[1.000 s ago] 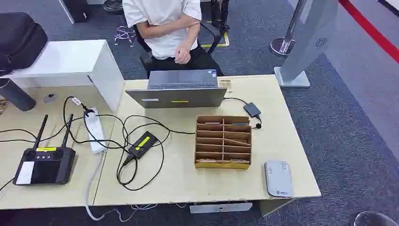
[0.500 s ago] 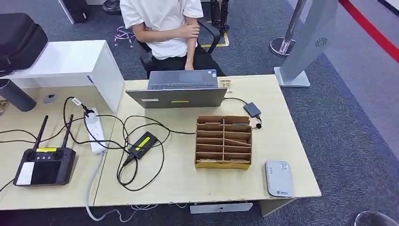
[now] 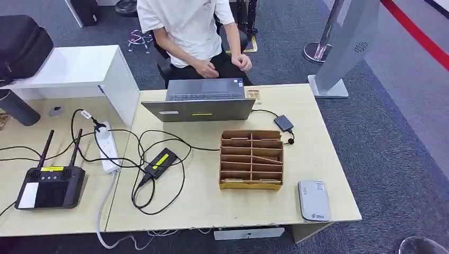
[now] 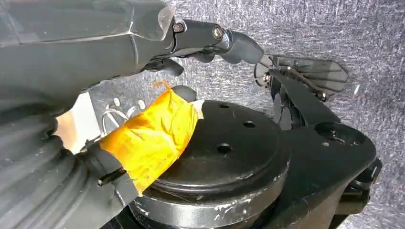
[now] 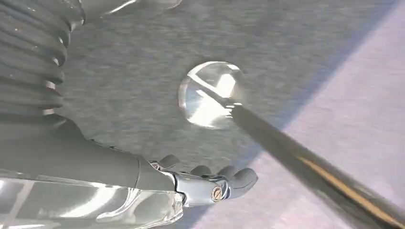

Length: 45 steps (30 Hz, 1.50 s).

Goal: Pass the card to the sensor for recognition and then transmit it.

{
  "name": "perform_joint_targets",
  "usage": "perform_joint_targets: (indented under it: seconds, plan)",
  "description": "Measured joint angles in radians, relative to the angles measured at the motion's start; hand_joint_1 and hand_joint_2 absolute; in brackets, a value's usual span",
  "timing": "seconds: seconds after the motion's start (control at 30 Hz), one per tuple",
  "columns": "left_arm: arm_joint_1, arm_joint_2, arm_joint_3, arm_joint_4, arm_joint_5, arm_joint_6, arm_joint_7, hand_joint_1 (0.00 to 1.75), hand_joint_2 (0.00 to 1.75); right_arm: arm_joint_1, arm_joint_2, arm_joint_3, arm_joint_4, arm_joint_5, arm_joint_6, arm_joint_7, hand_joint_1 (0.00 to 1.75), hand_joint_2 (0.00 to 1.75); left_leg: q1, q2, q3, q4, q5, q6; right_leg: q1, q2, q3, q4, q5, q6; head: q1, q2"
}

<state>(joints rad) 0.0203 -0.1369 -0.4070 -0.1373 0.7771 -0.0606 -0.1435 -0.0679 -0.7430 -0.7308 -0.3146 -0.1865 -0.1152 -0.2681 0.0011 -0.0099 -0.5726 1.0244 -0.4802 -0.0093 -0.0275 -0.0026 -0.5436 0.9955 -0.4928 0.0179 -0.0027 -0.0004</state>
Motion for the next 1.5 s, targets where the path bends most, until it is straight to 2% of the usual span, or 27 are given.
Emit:
perform_joint_targets:
  seconds: [0.13,0.17,0.37,0.4,0.47,0.6,0.77,0.9,1.07,1.23,1.37,1.5]
  plan:
    - [-0.003,-0.001,0.000,0.000,-0.007,0.007,0.006,0.00,1.75,-0.048,-0.053,-0.029,-0.033,0.032,0.013,-0.012,0.00,1.75,0.000,0.000,0.000,0.000,0.000,0.001,0.000,0.000,0.000,0.000,0.001,0.001,0.000,0.000]
    - [-0.004,-0.001,0.000,0.000,-0.008,0.011,0.008,0.00,1.75,-0.065,-0.065,-0.029,-0.042,0.047,0.018,-0.020,0.00,0.00,0.000,0.000,0.000,0.000,0.000,0.001,-0.001,0.001,0.000,0.000,0.001,0.001,0.000,0.000]
    - [-0.011,-0.002,-0.001,0.000,-0.018,0.031,0.021,0.00,1.75,-0.202,-0.129,-0.014,-0.120,0.157,0.052,-0.013,0.00,0.00,-0.001,0.001,0.001,0.000,0.002,0.003,-0.001,0.001,0.000,0.000,0.001,0.002,0.000,0.000]
    - [-0.011,-0.003,-0.002,0.000,-0.018,0.033,0.022,0.00,1.75,-0.215,-0.133,-0.010,-0.128,0.161,0.052,-0.011,0.00,1.75,-0.001,0.000,0.000,0.000,0.003,0.004,-0.001,-0.001,0.000,0.000,0.001,0.002,-0.001,0.000]
    - [-0.011,-0.003,-0.002,0.000,-0.018,0.034,0.022,0.00,1.75,-0.236,-0.139,-0.006,-0.142,0.170,0.057,-0.014,0.00,1.75,-0.001,-0.003,-0.001,0.000,0.003,0.004,-0.001,-0.004,0.001,0.000,0.001,0.002,0.000,0.000]
    - [-0.013,-0.004,-0.002,0.000,-0.021,0.037,0.024,0.00,1.75,-0.322,-0.140,0.049,-0.191,0.246,0.126,-0.025,0.00,1.75,-0.002,0.001,-0.004,0.000,0.003,0.004,-0.001,0.001,-0.001,0.002,0.002,0.003,0.000,0.000]
    - [-0.020,-0.009,-0.002,0.000,-0.020,0.049,0.029,0.00,1.75,-0.523,-0.107,0.211,-0.284,0.323,0.231,0.006,0.00,1.75,-0.002,0.005,-0.003,0.000,0.004,0.004,-0.002,0.005,-0.002,0.004,0.003,0.003,0.000,0.000]
    - [-0.022,-0.009,-0.003,0.000,-0.021,0.045,0.034,0.00,1.75,-0.649,-0.039,0.389,-0.369,0.399,0.259,0.001,0.00,1.75,-0.002,0.004,-0.004,0.000,0.006,0.006,-0.001,0.003,-0.003,0.006,0.004,0.003,0.000,0.000]
    - [-0.022,-0.009,-0.007,0.000,-0.027,0.041,0.034,0.00,1.75,-0.755,0.071,0.632,-0.458,0.454,0.243,0.015,0.00,1.75,-0.001,0.003,-0.003,0.000,0.008,0.004,-0.001,0.002,-0.004,0.007,0.004,0.003,0.000,0.000]
    - [-0.024,-0.008,-0.014,0.000,-0.038,0.041,0.035,0.00,1.75,-0.812,0.202,0.861,-0.530,0.515,0.203,0.014,0.00,1.75,0.000,0.002,-0.003,0.000,0.008,0.003,-0.001,0.002,-0.006,0.008,0.004,0.003,-0.001,0.000]
    - [-0.026,-0.008,-0.027,0.000,-0.045,0.042,0.037,0.00,1.75,-0.834,0.286,0.997,-0.556,0.544,0.161,0.017,0.00,1.75,0.001,-0.002,-0.004,0.000,0.010,0.001,-0.001,-0.002,-0.006,0.008,0.004,0.003,0.000,0.000]
    - [-0.027,-0.006,-0.032,0.000,-0.055,0.042,0.040,0.00,1.75,-0.838,0.360,1.097,-0.565,0.553,0.138,0.017,0.00,1.75,0.001,-0.003,-0.005,0.000,0.010,0.001,-0.001,-0.002,-0.006,0.008,0.004,0.003,0.000,0.000]
